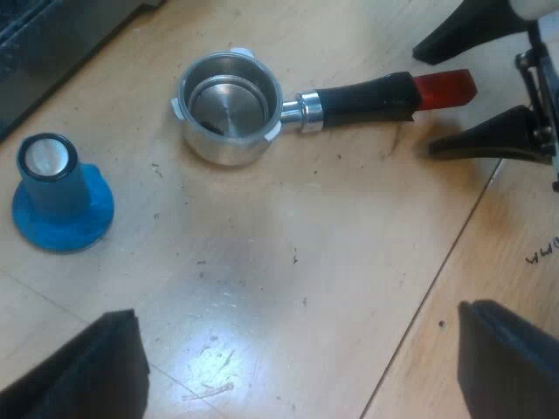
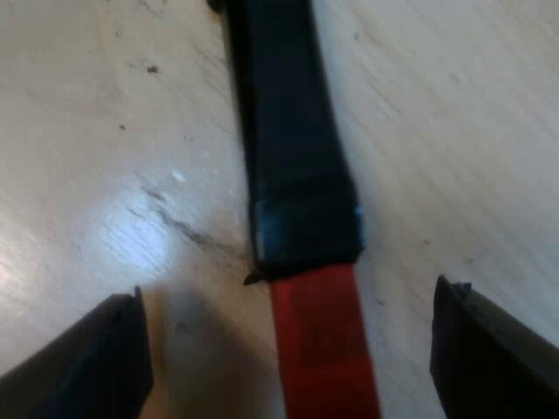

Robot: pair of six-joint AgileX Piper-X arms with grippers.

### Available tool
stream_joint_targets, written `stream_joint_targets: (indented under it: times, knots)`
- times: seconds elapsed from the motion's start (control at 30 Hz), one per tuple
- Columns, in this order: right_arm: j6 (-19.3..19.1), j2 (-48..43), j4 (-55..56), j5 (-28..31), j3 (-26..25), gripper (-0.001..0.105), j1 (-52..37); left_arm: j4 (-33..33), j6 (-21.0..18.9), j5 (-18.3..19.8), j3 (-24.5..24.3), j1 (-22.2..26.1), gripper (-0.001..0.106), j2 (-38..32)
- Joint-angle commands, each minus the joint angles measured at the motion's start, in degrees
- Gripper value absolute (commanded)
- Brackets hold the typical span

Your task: Grind coffee beans and then tamp

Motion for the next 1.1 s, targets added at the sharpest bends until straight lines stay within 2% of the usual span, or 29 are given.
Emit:
stream_joint_targets:
  times: [0.03, 0.27, 0.53, 0.63, 0.7, 0.87, 1.0, 1.1]
  knots:
    - [0.1, 0.2, 5.1, 0.5, -3.7, 0.070, -0.3, -0.6, 0.1, -0.5, -0.5, -0.3, 0.076, 0.0]
    - [-0.5, -3.5, 4.8, 2.2, -8.8, 0.070, -0.2, -0.6, -0.1, -1.7, -0.5, -0.3, 0.076, 0.0]
    - [-0.6, -9.5, -5.4, 4.6, -9.0, 0.070, -0.1, -0.6, -1.4, -2.9, -0.5, -0.3, 0.076, 0.2]
    - [-2.8, -9.4, -10.1, 3.1, -8.8, 0.070, -0.1, -0.6, -1.5, -2.9, -0.5, -0.3, 0.076, 1.0]
    - [-4.2, -9.4, -12.9, 3.0, -8.4, 0.070, -0.1, -0.6, -2.9, -4.3, -0.5, -0.3, 0.076, 1.8]
    - [-10.2, -9.4, -22.0, 3.0, -6.0, 0.070, -0.1, -2.0, -3.6, -6.2, -2.5, -0.3, 0.076, 6.3]
    - [-11.6, -9.4, -26.9, 2.9, -4.0, 0.070, -0.1, -4.1, -3.8, -9.1, -4.7, -0.3, 0.076, 10.5]
    - [-11.6, -9.4, -28.2, 2.9, -3.4, 0.070, -0.1, -4.6, -3.8, -9.5, -6.0, -0.3, 0.076, 13.1]
